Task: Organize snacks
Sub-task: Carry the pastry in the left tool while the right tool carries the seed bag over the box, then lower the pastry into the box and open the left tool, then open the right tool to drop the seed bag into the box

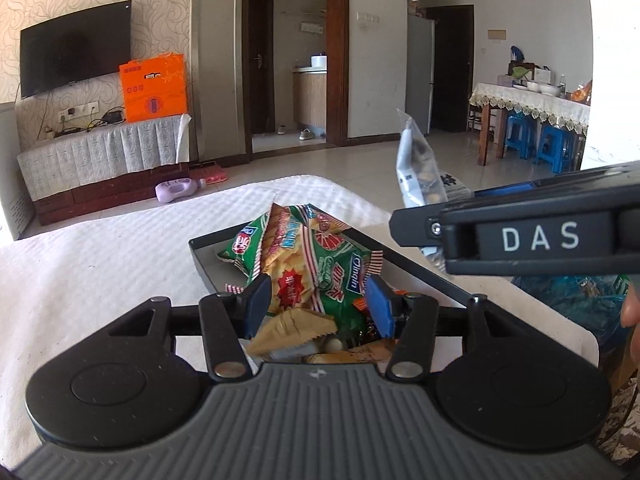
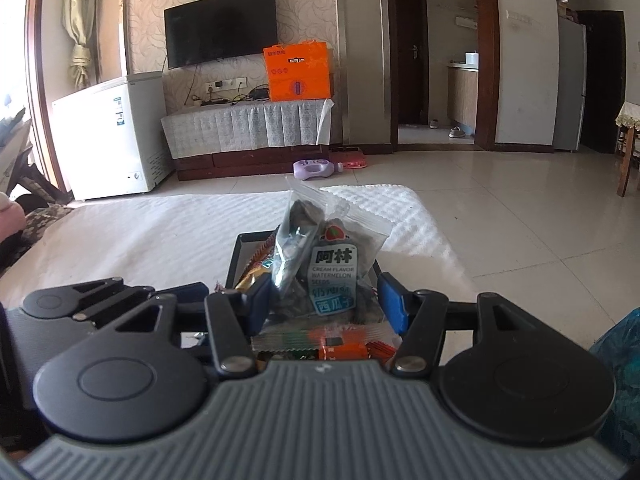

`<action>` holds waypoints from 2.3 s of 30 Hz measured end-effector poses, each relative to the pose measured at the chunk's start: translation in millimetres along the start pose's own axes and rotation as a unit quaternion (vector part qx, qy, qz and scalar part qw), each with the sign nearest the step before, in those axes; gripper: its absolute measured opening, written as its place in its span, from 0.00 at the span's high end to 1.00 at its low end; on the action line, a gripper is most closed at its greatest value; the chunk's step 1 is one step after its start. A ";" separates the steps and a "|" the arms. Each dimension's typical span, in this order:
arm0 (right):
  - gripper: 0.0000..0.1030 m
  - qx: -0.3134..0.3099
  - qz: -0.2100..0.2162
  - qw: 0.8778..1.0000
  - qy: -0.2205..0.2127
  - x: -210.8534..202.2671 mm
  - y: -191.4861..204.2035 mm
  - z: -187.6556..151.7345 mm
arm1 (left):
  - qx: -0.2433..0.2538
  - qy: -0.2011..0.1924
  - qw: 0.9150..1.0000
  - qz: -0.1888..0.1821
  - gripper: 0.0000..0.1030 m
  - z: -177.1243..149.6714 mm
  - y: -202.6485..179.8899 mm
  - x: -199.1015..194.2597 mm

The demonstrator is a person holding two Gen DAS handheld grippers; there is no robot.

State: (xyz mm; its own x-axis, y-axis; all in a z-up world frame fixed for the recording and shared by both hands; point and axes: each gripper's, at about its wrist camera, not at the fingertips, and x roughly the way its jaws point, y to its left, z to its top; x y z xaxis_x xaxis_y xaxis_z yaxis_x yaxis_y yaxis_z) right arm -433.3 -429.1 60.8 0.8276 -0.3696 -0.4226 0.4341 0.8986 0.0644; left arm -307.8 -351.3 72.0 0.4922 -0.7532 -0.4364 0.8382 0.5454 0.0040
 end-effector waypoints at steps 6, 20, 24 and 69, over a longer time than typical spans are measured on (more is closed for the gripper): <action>0.42 -0.001 -0.001 1.000 0.003 0.4 2.7 1.2 | -0.004 0.002 1.000 -0.019 0.43 0.5 -5.0 9.5; 0.45 0.001 -0.008 1.000 0.026 9.5 -5.3 -2.3 | -0.022 0.046 0.997 -0.057 0.43 -10.3 -19.2 46.8; 0.46 -0.003 -0.004 0.999 0.035 13.7 -5.0 -4.0 | -0.023 0.056 0.996 -0.063 0.43 -13.5 -22.1 53.3; 0.35 -0.108 -0.032 0.989 0.096 70.0 35.1 -20.8 | -0.087 -0.146 0.968 0.185 0.00 18.6 78.5 -104.2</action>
State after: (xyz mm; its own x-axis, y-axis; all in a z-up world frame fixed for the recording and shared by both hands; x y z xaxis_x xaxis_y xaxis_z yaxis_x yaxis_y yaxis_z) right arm -367.5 -418.5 14.7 0.7094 -0.3932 -0.5849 0.3797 0.9124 -0.1528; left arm -288.9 -236.9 134.5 0.8177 -0.5526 -0.1612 0.5521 0.8322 -0.0516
